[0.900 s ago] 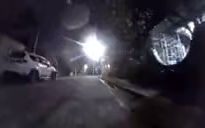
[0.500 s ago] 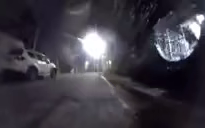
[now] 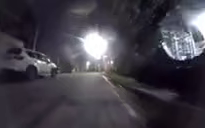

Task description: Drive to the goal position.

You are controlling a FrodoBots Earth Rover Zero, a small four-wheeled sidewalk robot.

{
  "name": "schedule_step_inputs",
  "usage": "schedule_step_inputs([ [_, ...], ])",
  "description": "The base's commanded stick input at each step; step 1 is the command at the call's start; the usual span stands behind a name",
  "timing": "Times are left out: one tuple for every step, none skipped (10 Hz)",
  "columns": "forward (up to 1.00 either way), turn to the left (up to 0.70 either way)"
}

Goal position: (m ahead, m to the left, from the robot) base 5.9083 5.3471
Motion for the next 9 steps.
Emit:
schedule_step_inputs([
  [0.70, 0.00],
  [0.70, 0.00],
  [0.70, 0.00],
  [0.70, 0.00],
  [0.70, 0.00],
  [0.70, 0.00],
  [0.70, 0.00],
  [0.70, 0.00],
  [0.70, 0.00],
])
